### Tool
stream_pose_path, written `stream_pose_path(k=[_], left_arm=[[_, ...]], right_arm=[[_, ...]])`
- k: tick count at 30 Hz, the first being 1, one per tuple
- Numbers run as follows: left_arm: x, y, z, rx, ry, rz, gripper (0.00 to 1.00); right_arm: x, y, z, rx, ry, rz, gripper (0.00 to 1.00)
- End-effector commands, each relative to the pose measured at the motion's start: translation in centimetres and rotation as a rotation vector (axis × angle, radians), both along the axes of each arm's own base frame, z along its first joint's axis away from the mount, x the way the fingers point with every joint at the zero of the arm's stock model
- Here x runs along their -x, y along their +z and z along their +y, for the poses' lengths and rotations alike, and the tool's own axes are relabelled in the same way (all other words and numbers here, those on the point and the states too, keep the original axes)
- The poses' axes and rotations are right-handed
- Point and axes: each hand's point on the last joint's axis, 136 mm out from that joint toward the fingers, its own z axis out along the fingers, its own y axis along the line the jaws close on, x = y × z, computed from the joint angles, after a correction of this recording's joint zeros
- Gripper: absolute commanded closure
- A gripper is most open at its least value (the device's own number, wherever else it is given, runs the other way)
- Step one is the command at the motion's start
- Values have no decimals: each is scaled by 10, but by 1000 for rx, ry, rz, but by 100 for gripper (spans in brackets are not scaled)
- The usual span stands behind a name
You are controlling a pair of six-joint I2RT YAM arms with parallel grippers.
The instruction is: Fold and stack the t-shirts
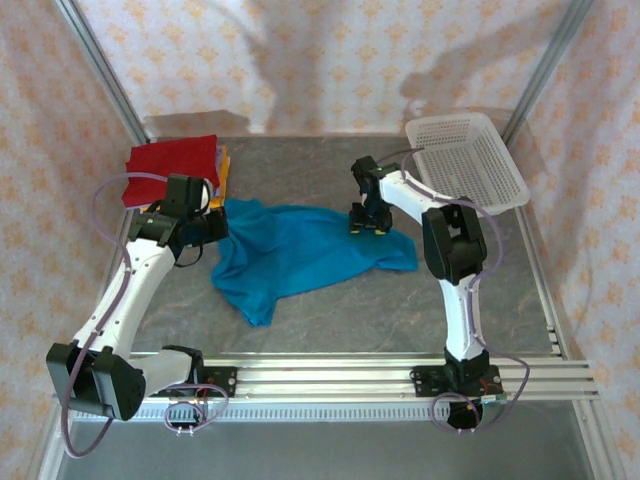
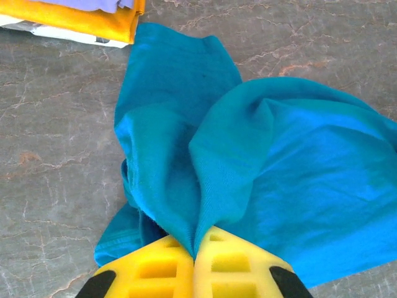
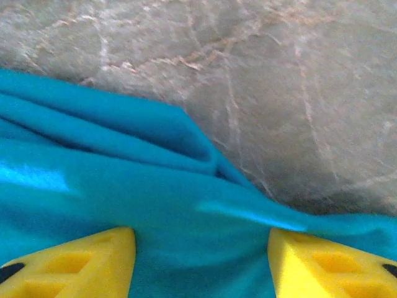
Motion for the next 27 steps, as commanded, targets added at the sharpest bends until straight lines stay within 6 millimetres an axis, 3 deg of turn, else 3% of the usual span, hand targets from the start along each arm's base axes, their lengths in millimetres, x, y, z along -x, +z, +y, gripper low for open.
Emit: stream_pose_path(k=[1,3,6,10,14,17,19,21,22,24,25,27], left_arm=[[-5,-2,-2,30,10,-7,98],[-5,-2,-2,33,9,-9,98],[-5,-2,-3,38,11,-16,98],[-11,-2,-4,50,13,-30,98],[-39,25,-6,42,-16,-73,98],[-64,78,6,-1,-21,-129,99],[-71,115,19,-41,3,-191,99],[-69,147,34,-68,37,-257,99],[-65,156,41,-68,54,-279,99],[-52,166,51,-66,83,-307,99],[-45,166,52,-64,88,-313,99],[-29,146,47,-38,83,-290,99]], right_arm=[[-7,-5,10,-49,18,20,44],[-7,-12,14,-69,7,33,51],[-6,-14,16,-87,-9,31,74],[-13,12,15,-84,-8,-28,97],[-41,83,9,-76,2,-185,100],[-58,157,-1,-82,-8,-314,100],[-56,211,-12,-85,-21,-414,100],[-39,255,-23,-93,-27,-489,100],[-27,266,-27,-98,-29,-498,100],[8,272,-38,-115,-50,-475,100],[23,265,-41,-119,-62,-448,100],[68,245,-51,-132,-98,-410,100]])
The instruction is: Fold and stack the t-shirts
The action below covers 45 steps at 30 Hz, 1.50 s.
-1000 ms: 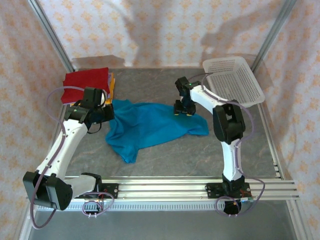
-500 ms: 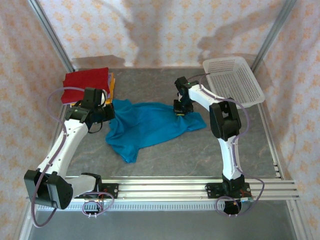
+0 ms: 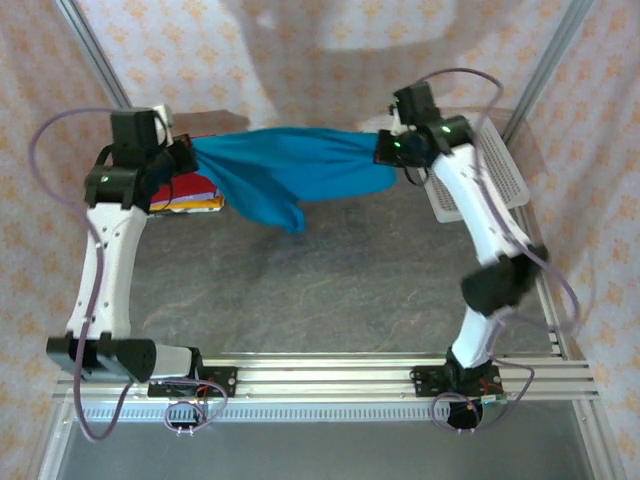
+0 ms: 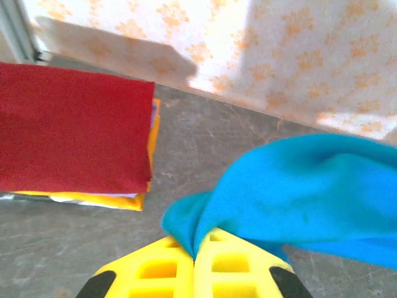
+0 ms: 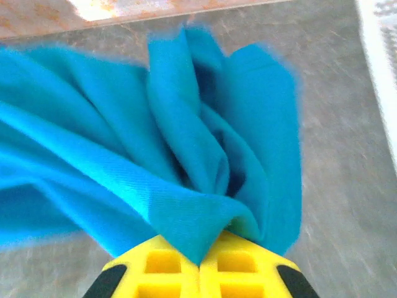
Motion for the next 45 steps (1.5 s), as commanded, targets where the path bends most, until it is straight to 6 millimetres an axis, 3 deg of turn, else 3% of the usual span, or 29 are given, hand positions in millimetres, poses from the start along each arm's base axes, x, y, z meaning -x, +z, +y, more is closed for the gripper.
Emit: stream_pose_path(k=[1,3,4,5,6,8,11,13,18,21,24,30,32,36,41,45], left_arm=[[35,-36,-3,7,-8,90,98],[53,-81,-9,57,-12,173,99],[61,-103,-12,74,-11,221,97],[71,-127,-13,90,-6,276,90],[80,-149,-15,106,0,324,68],[93,-174,-23,141,-8,372,37],[101,-184,-27,145,-9,380,30],[99,-180,-26,141,-4,368,30],[72,-168,-33,138,-29,337,31],[43,-168,-53,88,-80,333,32],[9,-178,-90,12,-174,355,32],[-55,-220,-158,-147,-314,483,33],[-76,-244,-174,-173,-319,514,36],[-109,-272,-198,-161,-322,516,42],[-129,-298,-220,-148,-348,549,46],[-135,-313,-221,-176,-350,571,54]], right_arm=[[78,-52,-22,29,-61,177,100],[121,-93,-25,1,-82,266,94],[136,-109,-26,-16,-93,313,79],[152,-124,-24,-39,-98,360,61],[164,-137,-24,-55,-110,397,56],[174,-146,-25,-70,-127,423,51],[171,-134,-30,-66,-139,377,48],[165,-127,-32,-47,-133,352,47],[136,-141,-29,-3,-125,378,47],[119,-149,-32,26,-133,391,47],[107,-149,-32,27,-140,380,47],[105,-158,-38,32,-148,405,47],[107,-159,-39,26,-149,407,47],[113,-161,-41,26,-148,418,47],[121,-160,-50,55,-147,417,47],[122,-158,-54,53,-152,415,47]])
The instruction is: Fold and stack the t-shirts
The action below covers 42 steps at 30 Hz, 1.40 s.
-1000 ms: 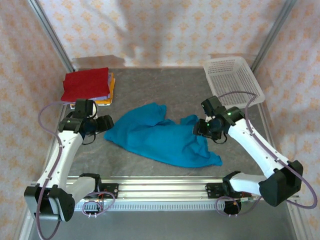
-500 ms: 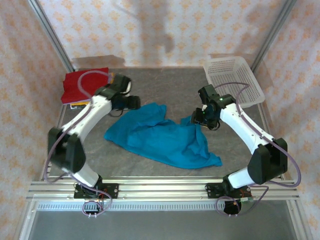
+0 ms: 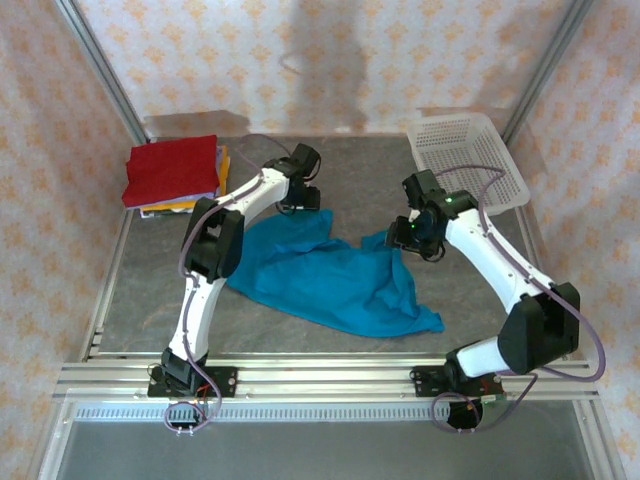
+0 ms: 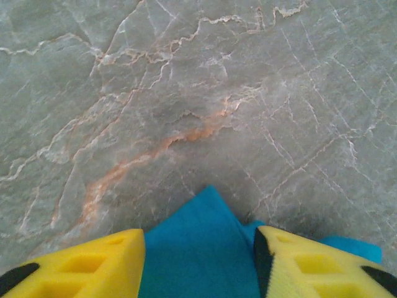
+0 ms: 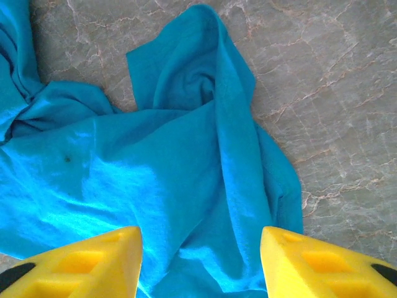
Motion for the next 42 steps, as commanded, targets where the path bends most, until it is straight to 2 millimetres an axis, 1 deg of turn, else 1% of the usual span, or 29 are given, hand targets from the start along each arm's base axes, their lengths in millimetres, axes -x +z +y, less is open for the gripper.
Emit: stream_pose_path(k=[1,3,4,7,11,15,17,18,21,23,24,26,27,29,32,34,36,37,39,42], left_arm=[[-3,3,-1,-45,-14,-2,57],[-4,-2,0,-57,-17,10,64],[-3,-4,-1,-57,-19,17,69],[-1,1,-3,-40,-21,19,83],[1,16,-1,-26,-16,-19,87],[2,30,4,-30,-9,-39,95],[1,48,8,-33,-2,-72,100],[1,58,10,-33,3,-93,100],[-1,100,25,-16,41,-178,100],[-1,133,45,13,88,-236,100],[1,147,56,22,112,-259,100],[9,182,89,37,178,-326,100],[14,193,105,39,211,-350,100],[30,216,145,45,296,-407,100],[63,237,202,31,420,-459,100],[90,244,242,18,516,-485,100],[115,239,272,25,590,-481,100],[126,235,281,47,610,-474,100],[143,222,289,74,620,-431,100],[165,194,285,58,598,-340,100]], right_arm=[[6,4,-11,29,1,-8,47],[6,4,-11,28,-1,-10,47],[5,4,-10,26,2,-11,47],[5,6,-10,26,4,-11,47],[4,7,-10,31,11,-15,47],[5,6,-11,33,11,-15,47],[5,6,-11,30,12,-15,47],[5,5,-10,29,12,-14,47],[5,4,-9,20,8,-14,47],[4,4,-7,9,3,-16,47],[4,4,-6,3,1,-17,47],[3,3,-3,-15,-2,-14,47],[3,2,-2,-24,-3,-12,47],[2,-1,1,-43,-6,-7,47],[2,-4,7,-69,-3,-1,47],[1,-3,13,-102,3,-1,47],[-2,-1,19,-130,5,-11,47],[-2,-2,23,-142,11,-7,47],[-5,-7,29,-158,22,7,47],[-10,-22,42,-179,51,50,47]])
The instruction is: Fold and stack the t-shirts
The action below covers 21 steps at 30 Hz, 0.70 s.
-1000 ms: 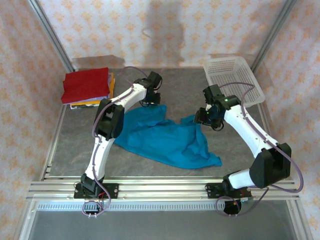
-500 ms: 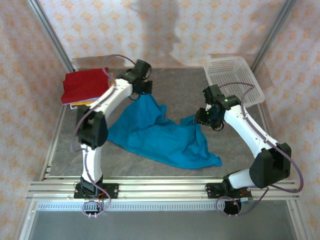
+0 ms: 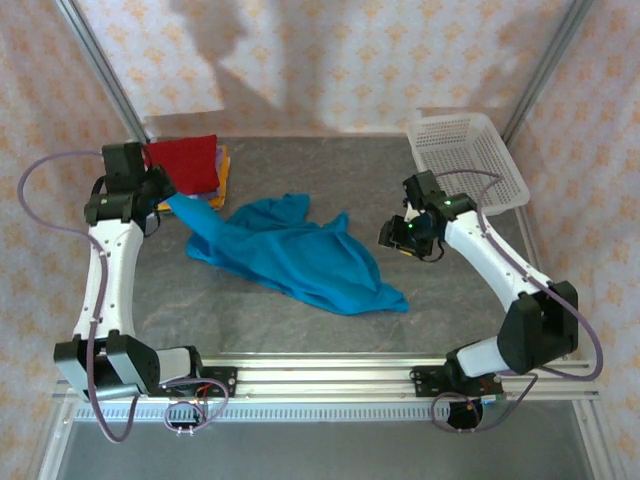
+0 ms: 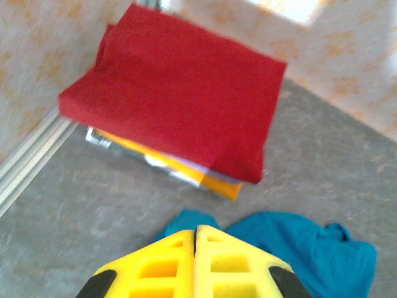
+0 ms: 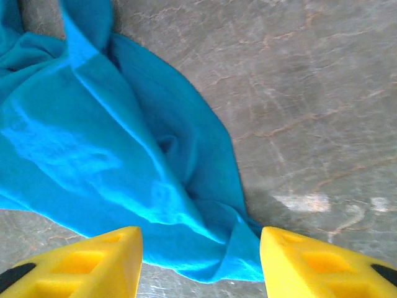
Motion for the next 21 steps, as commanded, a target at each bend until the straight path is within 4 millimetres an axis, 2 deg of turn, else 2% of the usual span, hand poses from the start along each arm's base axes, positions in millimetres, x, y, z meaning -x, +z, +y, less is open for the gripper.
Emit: stream_pose_path(k=[1,4,8,13,21], left_arm=[[21,-40,-18,53,-75,117,100],[35,-66,-25,94,-79,155,100],[46,-83,-29,121,-65,174,100],[50,-87,-30,125,-62,166,100],[51,-84,-31,126,-72,173,100]], right_arm=[[-9,-16,22,-53,36,38,47],[-24,-25,43,-94,68,54,48],[-45,-23,69,-93,119,37,48],[-68,-24,95,-70,161,4,48],[-121,-53,127,-81,201,15,48]])
